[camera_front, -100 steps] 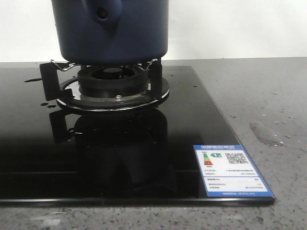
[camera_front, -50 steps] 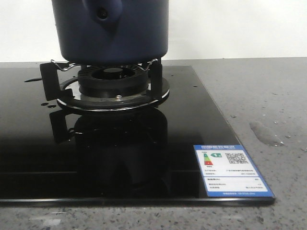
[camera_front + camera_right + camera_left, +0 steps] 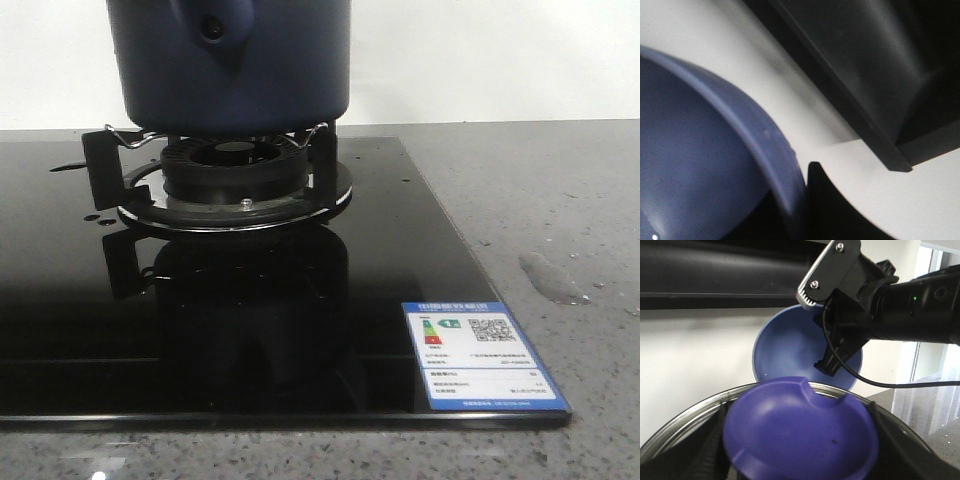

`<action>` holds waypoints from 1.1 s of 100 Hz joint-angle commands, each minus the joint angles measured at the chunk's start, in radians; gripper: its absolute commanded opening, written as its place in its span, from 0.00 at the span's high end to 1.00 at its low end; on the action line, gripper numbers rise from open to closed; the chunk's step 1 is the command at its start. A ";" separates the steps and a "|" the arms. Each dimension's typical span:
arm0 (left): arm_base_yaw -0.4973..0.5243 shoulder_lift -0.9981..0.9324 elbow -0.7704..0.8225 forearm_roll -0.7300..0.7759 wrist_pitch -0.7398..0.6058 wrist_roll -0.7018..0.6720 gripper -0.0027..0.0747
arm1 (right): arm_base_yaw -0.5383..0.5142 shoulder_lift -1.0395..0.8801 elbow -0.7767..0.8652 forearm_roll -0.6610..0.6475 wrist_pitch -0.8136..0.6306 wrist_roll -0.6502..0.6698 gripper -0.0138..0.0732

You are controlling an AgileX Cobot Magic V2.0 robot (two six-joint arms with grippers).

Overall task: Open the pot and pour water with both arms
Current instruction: 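Tilt the light blue bowl over the pot with the right gripper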

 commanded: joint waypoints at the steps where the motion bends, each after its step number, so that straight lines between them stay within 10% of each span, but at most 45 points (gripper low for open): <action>1: -0.008 -0.015 -0.033 -0.065 0.015 -0.008 0.58 | 0.019 -0.058 -0.035 -0.157 -0.060 0.004 0.89; 46: -0.008 -0.015 -0.033 -0.065 0.015 -0.008 0.58 | 0.063 -0.058 -0.035 -0.265 -0.090 0.005 0.89; 110: -0.010 -0.013 -0.033 -0.065 0.015 -0.008 0.58 | -0.262 -0.163 -0.135 0.712 0.233 0.093 0.89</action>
